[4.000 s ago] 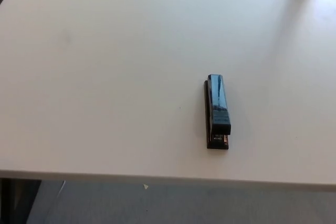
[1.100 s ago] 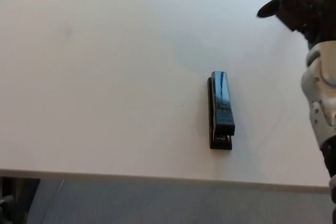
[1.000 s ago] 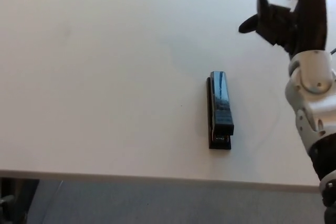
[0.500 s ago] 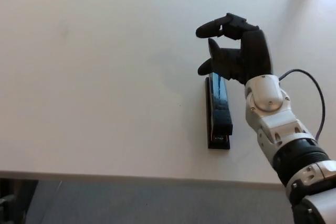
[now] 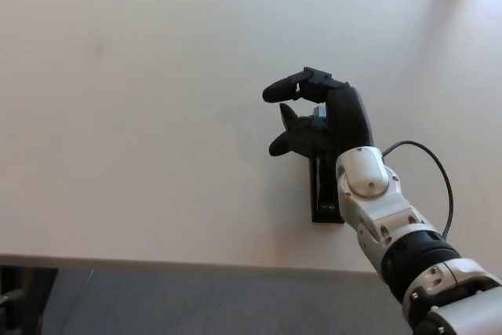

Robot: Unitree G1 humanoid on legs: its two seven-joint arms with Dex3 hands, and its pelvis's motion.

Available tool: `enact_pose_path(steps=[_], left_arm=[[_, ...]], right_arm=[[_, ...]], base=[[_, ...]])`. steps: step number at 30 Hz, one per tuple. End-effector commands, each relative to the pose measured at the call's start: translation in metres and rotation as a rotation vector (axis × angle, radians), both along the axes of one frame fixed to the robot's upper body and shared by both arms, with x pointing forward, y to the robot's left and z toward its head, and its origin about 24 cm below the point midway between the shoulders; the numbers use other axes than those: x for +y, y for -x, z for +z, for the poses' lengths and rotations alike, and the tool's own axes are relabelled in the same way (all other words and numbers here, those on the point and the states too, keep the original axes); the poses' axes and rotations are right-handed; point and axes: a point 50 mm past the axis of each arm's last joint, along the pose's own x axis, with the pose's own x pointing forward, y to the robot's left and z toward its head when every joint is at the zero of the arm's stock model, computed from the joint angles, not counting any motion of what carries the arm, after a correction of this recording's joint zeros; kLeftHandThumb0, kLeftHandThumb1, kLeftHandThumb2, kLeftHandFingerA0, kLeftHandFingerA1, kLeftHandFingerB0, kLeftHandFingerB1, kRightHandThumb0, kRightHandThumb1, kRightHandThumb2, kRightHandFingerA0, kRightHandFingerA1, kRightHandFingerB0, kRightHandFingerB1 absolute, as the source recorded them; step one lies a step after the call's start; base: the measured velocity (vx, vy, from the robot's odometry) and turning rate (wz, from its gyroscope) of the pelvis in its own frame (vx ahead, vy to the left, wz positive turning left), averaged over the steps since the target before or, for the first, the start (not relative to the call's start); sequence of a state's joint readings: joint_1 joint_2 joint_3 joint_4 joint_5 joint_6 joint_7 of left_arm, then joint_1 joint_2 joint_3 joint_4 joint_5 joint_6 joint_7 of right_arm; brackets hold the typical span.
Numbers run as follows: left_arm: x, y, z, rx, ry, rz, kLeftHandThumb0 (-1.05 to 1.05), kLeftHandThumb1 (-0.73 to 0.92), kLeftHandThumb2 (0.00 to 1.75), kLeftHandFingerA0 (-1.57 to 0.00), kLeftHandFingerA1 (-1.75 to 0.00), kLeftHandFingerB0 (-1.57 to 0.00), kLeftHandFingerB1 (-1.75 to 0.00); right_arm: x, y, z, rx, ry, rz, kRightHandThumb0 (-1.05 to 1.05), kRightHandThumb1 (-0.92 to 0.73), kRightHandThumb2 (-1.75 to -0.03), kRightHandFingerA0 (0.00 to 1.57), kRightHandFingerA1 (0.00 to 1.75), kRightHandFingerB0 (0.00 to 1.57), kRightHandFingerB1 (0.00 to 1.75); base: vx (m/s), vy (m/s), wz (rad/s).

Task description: The robot uses its right hand to press on the stapler that is in the middle of the desk

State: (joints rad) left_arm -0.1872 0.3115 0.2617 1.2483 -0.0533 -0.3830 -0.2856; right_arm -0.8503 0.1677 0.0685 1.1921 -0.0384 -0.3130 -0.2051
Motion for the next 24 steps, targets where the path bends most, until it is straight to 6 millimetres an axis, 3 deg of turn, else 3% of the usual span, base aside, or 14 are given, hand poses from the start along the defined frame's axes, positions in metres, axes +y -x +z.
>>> enact_pose_path(steps=[1, 2, 3, 5, 6, 9, 10, 11, 16, 17, 19, 20, 21, 24], left_arm=[[0.007, 0.0, 0.005, -0.021, -0.015, 0.012, -0.69, 0.79, 1.06, 0.0, -0.35, -0.1, -0.3], [0.007, 0.0, 0.005, -0.017, -0.025, 0.009, -0.66, 0.92, 0.75, -0.1, -0.29, -0.1, -0.2], [0.007, -0.001, 0.005, -0.019, -0.022, 0.006, -0.64, 0.92, 0.75, -0.09, -0.28, -0.09, -0.21], [0.006, -0.002, 0.005, -0.021, -0.022, 0.005, -0.65, 0.92, 0.77, -0.09, -0.3, -0.09, -0.21], [0.006, -0.002, 0.005, -0.018, -0.029, 0.01, -0.67, 0.79, 1.06, -0.02, -0.4, -0.1, -0.32], [0.006, -0.001, 0.005, -0.023, -0.03, 0.01, -0.67, 0.78, 1.06, -0.02, -0.4, -0.09, -0.32], [0.006, -0.001, 0.005, -0.027, -0.018, 0.017, -0.63, 0.92, 0.73, -0.1, -0.29, -0.09, -0.22], [0.006, 0.0, 0.004, -0.028, -0.01, 0.026, -0.7, 0.79, 1.05, 0.0, -0.36, -0.1, -0.31], [0.005, 0.001, 0.003, -0.015, -0.014, 0.018, -0.7, 0.8, 1.05, -0.02, -0.35, -0.1, -0.3], [0.005, 0.001, 0.003, -0.022, -0.008, 0.017, -0.63, 0.92, 0.76, -0.09, -0.28, -0.09, -0.21], [0.004, 0.001, 0.003, -0.023, -0.019, 0.028, -0.7, 0.79, 1.05, -0.01, -0.39, -0.11, -0.32], [0.004, 0.002, 0.002, -0.024, -0.012, 0.026, -0.66, 0.92, 0.75, -0.1, -0.29, -0.1, -0.21], [0.004, 0.003, 0.002, -0.022, -0.008, 0.024, -0.69, 0.79, 1.06, 0.0, -0.37, -0.12, -0.3], [0.005, 0.01, -0.002, 0.001, -0.015, 0.024, -0.68, 0.8, 1.06, 0.0, -0.37, -0.11, -0.3]], right_arm=[[-0.006, 0.01, -0.023, 0.08, 0.015, -0.02, -0.13, -0.76, -0.72, 1.23, 0.92, 0.67, 1.15], [-0.008, 0.012, -0.028, 0.109, -0.003, -0.028, -0.12, -0.76, -0.69, 1.23, 0.93, 0.66, 1.18], [-0.01, 0.014, -0.031, 0.112, 0.0, -0.029, -0.12, -0.76, -0.71, 1.23, 0.93, 0.68, 1.19], [-0.014, 0.017, -0.037, 0.119, 0.007, -0.034, -0.12, -0.76, -0.7, 1.23, 0.93, 0.67, 1.2], [-0.016, 0.022, -0.043, 0.126, 0.002, -0.038, -0.12, -0.75, -0.72, 1.22, 0.96, 0.68, 1.22], [-0.029, 0.036, -0.069, 0.246, -0.027, -0.1, -0.1, -0.74, -0.75, 1.26, 0.94, 0.72, 1.17], [-0.033, 0.04, -0.075, 0.264, -0.013, -0.11, -0.08, -0.75, -0.73, 1.25, 0.94, 0.7, 1.1], [-0.037, 0.044, -0.081, 0.286, -0.009, -0.119, -0.1, -0.78, -0.68, 1.24, 0.93, 0.7, 1.11], [-0.045, 0.055, -0.097, 0.358, -0.039, -0.16, -0.09, -0.77, -0.71, 1.23, 0.96, 0.74, 1.1], [-0.047, 0.059, -0.101, 0.382, -0.058, -0.183, -0.1, -0.77, -0.69, 1.24, 0.93, 0.76, 1.08], [-0.048, 0.064, -0.107, 0.408, -0.076, -0.197, -0.09, -0.76, -0.66, 1.25, 0.93, 0.74, 1.08], [-0.048, 0.066, -0.109, 0.414, -0.072, -0.196, -0.07, -0.77, -0.68, 1.24, 0.95, 0.72, 1.07], [-0.048, 0.067, -0.11, 0.419, -0.071, -0.197, -0.07, -0.76, -0.68, 1.24, 0.95, 0.72, 1.07], [-0.046, 0.074, -0.116, 0.44, -0.083, -0.196, -0.1, -0.73, -0.69, 1.24, 1.02, 0.76, 1.1]], base=[[0.0, 0.0, 0.0], [0.0, 0.0, 0.0], [0.0, 0.0, 0.0], [0.0, 0.0, 0.0], [0.0, 0.0, 0.0], [0.0, 0.0, 0.0], [0.0, 0.0, 0.0], [0.0, 0.0, 0.0], [0.0, 0.0, 0.0], [0.0, 0.0, 0.0], [0.0, 0.0, 0.0], [0.0, 0.0, 0.0], [0.0, 0.0, 0.0], [0.0, 0.0, 0.0]])
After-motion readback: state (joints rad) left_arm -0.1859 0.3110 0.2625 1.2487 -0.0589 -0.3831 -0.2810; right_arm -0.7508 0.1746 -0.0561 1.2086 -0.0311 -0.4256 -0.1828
